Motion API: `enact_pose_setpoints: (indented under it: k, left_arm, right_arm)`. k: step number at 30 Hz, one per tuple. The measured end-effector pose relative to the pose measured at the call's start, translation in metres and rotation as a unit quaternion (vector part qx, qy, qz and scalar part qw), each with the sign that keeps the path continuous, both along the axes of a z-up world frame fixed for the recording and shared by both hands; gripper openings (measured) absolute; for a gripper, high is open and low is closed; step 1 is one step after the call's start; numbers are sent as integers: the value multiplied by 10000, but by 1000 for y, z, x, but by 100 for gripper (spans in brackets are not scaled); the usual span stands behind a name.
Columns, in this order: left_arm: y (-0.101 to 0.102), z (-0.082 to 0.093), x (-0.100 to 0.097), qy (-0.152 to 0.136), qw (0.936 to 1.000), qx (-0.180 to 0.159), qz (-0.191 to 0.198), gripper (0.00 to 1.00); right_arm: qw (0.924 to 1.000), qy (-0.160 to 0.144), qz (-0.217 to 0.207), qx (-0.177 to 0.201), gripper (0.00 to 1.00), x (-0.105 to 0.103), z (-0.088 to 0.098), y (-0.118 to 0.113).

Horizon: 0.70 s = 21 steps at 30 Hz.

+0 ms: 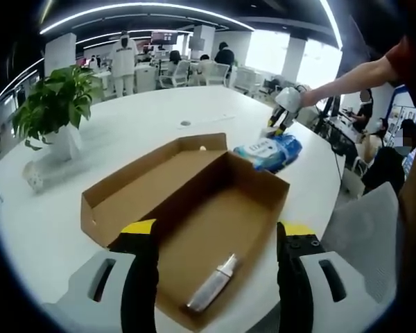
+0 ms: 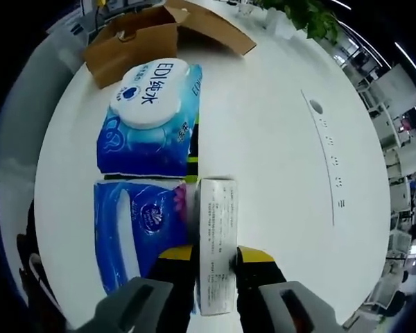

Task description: Operate the shoe box by opening the lid, removing the specified soft item, and placing it in the target area until the item is outside and the box remains undamaged.

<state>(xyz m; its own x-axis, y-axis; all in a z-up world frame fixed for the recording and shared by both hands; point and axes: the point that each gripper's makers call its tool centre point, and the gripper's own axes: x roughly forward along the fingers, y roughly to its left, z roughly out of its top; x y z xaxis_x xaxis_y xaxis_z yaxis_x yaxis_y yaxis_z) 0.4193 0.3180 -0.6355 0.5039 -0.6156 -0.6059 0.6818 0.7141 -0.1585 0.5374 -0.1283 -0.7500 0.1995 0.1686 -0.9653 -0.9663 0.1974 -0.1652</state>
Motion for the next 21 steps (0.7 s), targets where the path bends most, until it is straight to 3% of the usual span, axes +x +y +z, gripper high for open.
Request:
enact_pose_setpoints:
  k: [6,13,17,21]
  left_arm:
    - [-2,3,-2,-41,10000,-46,-37,69]
    - [-1,10,-5,-120,9998,-148,-30,69]
    - [0,13,-7,-161,9997,-182,-39,69]
    - [1,16,-9,-208,9995,-210,-55,69]
  right_arm:
    - [9998,-83,-163,21,22,-4,13,-5]
    - [9973,-281,-607,301,22,-3,36,-5]
    - [9904,-363,-1119,731,23,-3,51,4]
    - [9784,-426,-1648,1173,26,0,64,12]
